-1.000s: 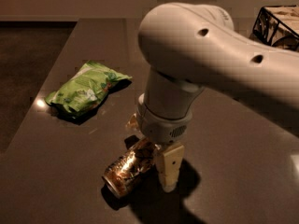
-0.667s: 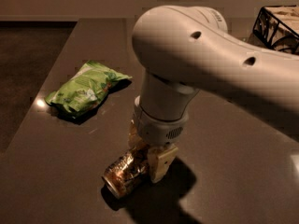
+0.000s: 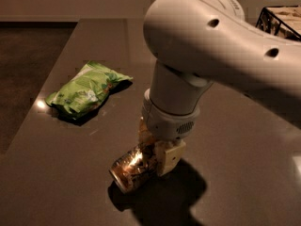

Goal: Move orange can near 7up can

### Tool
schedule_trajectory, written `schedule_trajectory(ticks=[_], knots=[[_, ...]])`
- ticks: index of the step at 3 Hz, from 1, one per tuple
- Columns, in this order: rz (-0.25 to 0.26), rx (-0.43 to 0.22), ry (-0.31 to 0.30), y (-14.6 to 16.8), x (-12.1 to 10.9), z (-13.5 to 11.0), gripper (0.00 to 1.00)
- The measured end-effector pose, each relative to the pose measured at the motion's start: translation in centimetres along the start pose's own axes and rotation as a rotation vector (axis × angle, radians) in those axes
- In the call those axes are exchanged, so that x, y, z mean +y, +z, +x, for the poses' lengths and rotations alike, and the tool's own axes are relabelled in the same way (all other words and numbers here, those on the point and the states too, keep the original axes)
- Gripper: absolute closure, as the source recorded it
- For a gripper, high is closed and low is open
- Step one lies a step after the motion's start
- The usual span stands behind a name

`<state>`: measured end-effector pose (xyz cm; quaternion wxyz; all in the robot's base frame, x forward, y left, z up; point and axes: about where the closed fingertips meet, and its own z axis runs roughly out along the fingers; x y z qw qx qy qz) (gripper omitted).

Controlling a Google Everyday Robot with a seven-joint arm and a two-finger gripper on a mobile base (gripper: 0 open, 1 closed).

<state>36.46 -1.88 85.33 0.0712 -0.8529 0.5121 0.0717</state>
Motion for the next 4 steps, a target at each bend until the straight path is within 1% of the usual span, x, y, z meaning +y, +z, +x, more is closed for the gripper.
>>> schedule_trajectory(ticks=[1, 2, 3, 4], knots=[[0.043, 0.021, 0.076, -2.3, -0.3, 2.5, 1.0], [0.099, 0.058, 0.189, -4.9, -1.1, 6.4, 1.0], [0.154, 0.074, 0.315, -6.9, -2.3, 11.0, 1.0], [0.22, 0.061, 0.446, -6.9, -5.2, 15.7, 1.0]])
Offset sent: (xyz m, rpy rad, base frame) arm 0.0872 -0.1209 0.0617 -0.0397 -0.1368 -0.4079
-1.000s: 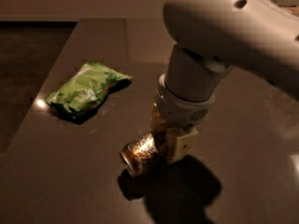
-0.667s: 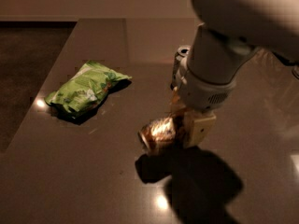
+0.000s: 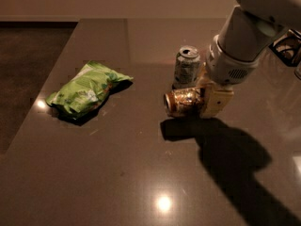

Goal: Move orange can near 7up can

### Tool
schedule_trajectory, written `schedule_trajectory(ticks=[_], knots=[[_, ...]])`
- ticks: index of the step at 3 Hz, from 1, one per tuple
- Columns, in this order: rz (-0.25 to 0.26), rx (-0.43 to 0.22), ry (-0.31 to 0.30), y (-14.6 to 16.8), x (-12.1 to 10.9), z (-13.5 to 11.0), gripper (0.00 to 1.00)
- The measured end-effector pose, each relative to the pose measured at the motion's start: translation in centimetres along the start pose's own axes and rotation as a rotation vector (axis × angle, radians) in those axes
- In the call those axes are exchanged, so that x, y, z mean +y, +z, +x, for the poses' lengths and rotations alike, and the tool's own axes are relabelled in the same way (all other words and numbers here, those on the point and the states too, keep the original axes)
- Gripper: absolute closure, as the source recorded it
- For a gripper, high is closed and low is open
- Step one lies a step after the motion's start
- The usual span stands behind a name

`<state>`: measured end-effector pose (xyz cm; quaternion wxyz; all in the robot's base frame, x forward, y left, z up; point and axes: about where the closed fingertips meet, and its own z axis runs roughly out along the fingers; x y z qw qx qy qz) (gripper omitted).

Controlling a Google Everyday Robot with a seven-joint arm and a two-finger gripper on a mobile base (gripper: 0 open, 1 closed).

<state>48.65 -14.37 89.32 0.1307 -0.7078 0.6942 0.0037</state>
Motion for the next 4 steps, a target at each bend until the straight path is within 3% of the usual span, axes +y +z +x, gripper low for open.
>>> schedule_trajectory(ticks=[1, 2, 4], knots=[[0.029, -0.012, 0.066, 1.3, -2.3, 1.4, 1.0], [0.046, 0.011, 0.126, 2.6, -4.2, 2.9, 0.81], [0.035, 0.038, 0.188, 4.5, -5.4, 4.2, 0.35]])
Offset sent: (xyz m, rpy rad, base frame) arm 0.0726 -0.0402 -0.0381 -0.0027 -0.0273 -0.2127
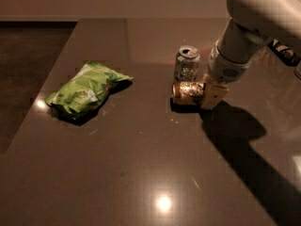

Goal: Move orange can near 7up can

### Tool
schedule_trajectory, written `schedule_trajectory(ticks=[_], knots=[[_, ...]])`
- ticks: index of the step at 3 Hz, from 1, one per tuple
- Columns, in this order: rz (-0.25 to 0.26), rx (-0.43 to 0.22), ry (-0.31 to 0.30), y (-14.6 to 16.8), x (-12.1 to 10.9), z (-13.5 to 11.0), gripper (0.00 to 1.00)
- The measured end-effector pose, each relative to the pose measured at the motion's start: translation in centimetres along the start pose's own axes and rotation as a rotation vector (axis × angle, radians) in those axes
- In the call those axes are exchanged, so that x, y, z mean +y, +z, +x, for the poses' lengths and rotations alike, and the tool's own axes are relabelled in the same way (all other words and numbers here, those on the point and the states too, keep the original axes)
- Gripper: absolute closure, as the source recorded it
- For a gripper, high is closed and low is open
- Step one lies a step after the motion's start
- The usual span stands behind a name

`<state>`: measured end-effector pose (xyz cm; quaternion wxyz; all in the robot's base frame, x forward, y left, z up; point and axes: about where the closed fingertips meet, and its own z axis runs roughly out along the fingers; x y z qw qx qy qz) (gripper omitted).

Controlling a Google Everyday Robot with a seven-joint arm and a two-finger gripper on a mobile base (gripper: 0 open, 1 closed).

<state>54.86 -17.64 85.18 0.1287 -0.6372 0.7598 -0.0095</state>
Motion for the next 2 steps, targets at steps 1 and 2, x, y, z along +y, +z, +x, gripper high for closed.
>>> schedule_trajectory(ticks=[1, 2], knots=[[0.001, 0.0, -0.001, -0.05, 0.05, -0.03, 0.13], [0.002, 0.0, -0.002, -0.07, 0.1, -0.05, 0.0]])
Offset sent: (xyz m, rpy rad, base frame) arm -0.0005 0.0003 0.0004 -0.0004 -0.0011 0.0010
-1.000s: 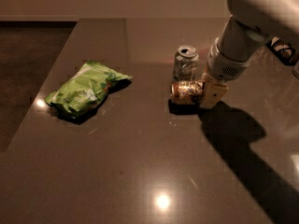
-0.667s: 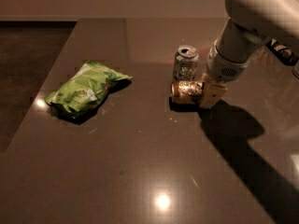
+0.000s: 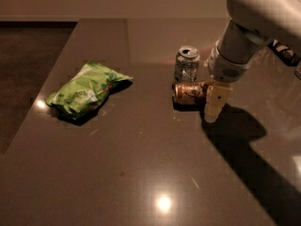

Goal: Move orange can near 7up can

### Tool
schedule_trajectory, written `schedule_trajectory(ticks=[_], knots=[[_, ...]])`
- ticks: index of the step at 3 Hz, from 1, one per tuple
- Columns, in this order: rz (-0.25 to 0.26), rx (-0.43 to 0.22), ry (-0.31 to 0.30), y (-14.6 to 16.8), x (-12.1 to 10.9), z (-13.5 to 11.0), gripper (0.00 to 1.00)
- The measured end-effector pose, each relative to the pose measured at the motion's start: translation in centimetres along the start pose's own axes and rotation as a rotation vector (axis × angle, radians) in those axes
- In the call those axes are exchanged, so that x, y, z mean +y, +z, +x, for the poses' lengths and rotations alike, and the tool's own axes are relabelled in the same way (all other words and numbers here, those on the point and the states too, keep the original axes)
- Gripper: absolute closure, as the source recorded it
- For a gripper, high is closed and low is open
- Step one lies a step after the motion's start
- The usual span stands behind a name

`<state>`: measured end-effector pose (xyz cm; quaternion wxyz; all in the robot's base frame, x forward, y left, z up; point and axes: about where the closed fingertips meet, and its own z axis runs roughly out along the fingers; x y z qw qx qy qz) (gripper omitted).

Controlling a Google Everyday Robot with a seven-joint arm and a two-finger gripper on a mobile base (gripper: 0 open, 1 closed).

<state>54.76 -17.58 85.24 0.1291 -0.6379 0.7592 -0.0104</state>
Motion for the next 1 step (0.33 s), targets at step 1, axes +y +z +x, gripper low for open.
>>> schedule_trajectory(ticks=[1], knots=[[0.0, 0.0, 0.0, 0.0, 0.0, 0.0, 0.0]])
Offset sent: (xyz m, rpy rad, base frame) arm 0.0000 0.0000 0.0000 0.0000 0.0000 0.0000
